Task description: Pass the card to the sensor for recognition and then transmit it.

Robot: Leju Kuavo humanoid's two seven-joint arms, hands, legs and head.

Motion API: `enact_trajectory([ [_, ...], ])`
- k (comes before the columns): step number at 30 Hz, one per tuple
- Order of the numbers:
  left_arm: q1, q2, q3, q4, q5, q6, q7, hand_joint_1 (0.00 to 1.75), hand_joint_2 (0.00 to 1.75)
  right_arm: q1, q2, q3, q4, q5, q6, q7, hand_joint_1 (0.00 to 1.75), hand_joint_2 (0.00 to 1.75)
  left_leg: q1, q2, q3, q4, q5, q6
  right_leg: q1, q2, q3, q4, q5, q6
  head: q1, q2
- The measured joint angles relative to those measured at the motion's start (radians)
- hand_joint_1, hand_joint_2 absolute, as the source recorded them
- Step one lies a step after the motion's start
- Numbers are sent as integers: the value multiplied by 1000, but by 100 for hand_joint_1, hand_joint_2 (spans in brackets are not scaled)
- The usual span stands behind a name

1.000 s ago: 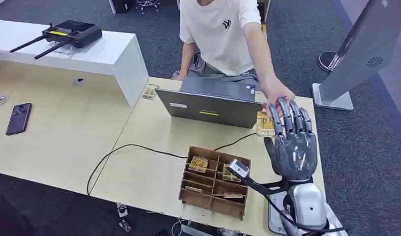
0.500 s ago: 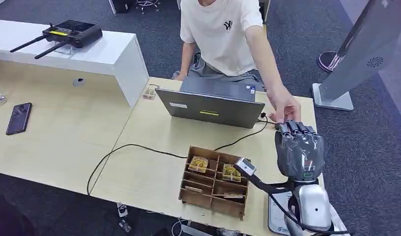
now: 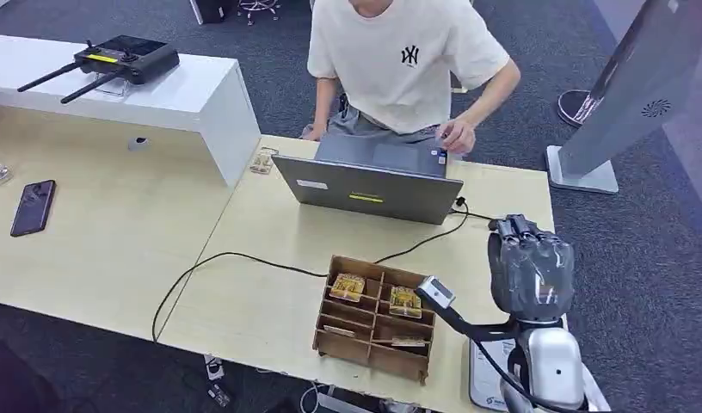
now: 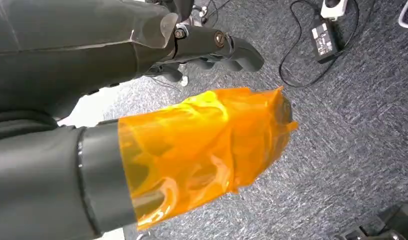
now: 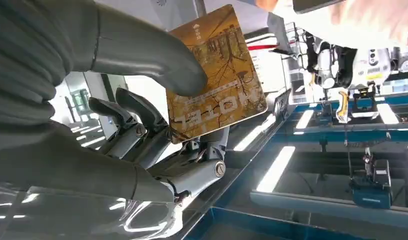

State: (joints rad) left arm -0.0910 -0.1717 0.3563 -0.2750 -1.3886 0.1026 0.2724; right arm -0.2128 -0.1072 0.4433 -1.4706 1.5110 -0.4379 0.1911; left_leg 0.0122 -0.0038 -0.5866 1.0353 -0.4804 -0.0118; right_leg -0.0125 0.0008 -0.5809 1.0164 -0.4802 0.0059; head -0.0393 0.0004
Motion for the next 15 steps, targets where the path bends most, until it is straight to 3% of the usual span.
enact_trajectory([
  [5, 1, 0, 0, -1, 0, 0, 2, 0, 0, 14, 10, -13, -2, -9, -1, -15, 175, 175, 0, 0, 0, 0, 0, 0, 0, 0, 0, 0, 0, 0, 0, 0],
  [8, 4, -2, 0, -4, 1, 3, 2, 0, 0, 43, 32, -32, -29, -83, -18, -40, 175, 175, 0, 0, 0, 0, 0, 0, 0, 0, 0, 0, 0, 0, 0, 0],
  [11, 18, -8, 3, -16, 7, 11, 8, 0, 0, 95, 77, -66, -107, -255, -49, -86, 175, 175, 0, 0, 0, 0, 0, 0, 0, 0, 0, 0, 0, 0, 0, 0],
  [15, 51, -21, 25, -42, 19, 29, 0, 0, 0, 204, 158, -118, -279, -598, -66, -168, 175, 175, 0, 0, 0, -1, -1, -1, 0, 0, -1, 0, -2, -1, 0, 0],
])
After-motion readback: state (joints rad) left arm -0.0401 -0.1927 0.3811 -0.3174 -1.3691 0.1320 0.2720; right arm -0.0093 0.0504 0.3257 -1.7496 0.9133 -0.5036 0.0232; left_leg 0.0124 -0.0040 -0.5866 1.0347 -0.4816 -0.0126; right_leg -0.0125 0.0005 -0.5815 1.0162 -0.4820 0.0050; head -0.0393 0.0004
